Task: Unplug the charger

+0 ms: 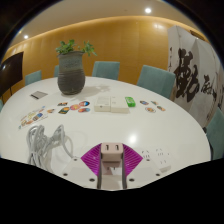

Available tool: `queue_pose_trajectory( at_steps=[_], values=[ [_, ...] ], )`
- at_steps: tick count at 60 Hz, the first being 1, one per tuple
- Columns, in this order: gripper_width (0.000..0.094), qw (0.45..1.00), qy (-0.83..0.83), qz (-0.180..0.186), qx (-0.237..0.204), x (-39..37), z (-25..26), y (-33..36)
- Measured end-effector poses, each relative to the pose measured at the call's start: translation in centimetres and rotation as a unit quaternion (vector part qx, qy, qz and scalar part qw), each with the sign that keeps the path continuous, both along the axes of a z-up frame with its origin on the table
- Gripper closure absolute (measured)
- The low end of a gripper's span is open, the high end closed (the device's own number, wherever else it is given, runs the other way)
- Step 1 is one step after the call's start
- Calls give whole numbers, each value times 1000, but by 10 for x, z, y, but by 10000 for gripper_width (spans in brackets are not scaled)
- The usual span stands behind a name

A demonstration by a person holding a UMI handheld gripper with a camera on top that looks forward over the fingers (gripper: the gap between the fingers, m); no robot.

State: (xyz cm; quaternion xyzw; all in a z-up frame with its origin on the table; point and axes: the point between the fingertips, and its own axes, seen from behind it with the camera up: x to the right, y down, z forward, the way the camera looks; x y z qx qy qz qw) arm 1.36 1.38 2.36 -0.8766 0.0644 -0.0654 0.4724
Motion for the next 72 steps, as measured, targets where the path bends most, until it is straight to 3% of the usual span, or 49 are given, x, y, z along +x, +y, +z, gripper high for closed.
queue_pose_trajectory(
  at_steps=[9, 16, 22, 26, 30, 34, 40, 51, 57, 66, 72],
  values=[
    [749, 1000, 12, -5, -9, 1, 0, 1],
    [751, 1000, 14, -10, -5, 0, 11, 3],
    [755, 983, -64, 34, 170, -10, 167, 33],
    [757, 967, -35, 45, 248, -14, 256, 44],
    [756, 958, 0, 31, 284, 9, 325, 47],
    [755, 956, -2, 10, 293, 50, 329, 43],
    [752, 970, -23, -13, 243, 118, 273, 32],
    [697, 997, -36, -48, 47, 219, 96, -10],
    [661, 998, -16, -55, -26, 239, 20, -35],
    [571, 997, -9, -54, -55, 251, -9, -50],
    [306, 998, -15, -52, -42, 253, 2, -51]
  ],
)
